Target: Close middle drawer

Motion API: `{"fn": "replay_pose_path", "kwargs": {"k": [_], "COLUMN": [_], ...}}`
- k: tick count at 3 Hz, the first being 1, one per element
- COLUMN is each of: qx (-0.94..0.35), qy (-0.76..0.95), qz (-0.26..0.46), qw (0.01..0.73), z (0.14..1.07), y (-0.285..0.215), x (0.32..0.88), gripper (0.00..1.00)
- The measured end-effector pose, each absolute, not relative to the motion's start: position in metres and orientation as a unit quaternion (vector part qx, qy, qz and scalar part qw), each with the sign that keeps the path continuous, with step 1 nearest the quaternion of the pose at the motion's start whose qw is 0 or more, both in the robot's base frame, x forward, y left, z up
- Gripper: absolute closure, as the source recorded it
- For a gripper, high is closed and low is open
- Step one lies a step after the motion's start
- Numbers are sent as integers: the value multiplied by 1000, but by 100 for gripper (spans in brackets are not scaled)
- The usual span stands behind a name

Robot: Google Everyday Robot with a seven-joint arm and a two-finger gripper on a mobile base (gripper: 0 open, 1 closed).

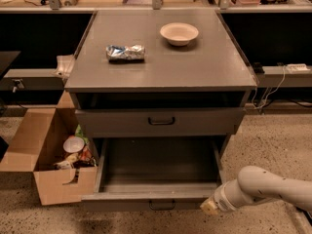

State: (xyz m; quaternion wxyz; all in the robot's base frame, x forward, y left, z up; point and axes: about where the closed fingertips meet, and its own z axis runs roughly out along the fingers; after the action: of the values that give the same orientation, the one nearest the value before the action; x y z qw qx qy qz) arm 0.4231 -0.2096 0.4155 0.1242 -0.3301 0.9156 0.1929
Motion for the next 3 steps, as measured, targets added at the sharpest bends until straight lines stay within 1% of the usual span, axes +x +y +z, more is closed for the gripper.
{"fn": "replay_pose_path", "kwargs": {"k": [3], "qx": [-318], "qy": [920], "qz": [190], "qw": [125], "z": [416], "y": [-206], "x": [422], "gripper": [100]}}
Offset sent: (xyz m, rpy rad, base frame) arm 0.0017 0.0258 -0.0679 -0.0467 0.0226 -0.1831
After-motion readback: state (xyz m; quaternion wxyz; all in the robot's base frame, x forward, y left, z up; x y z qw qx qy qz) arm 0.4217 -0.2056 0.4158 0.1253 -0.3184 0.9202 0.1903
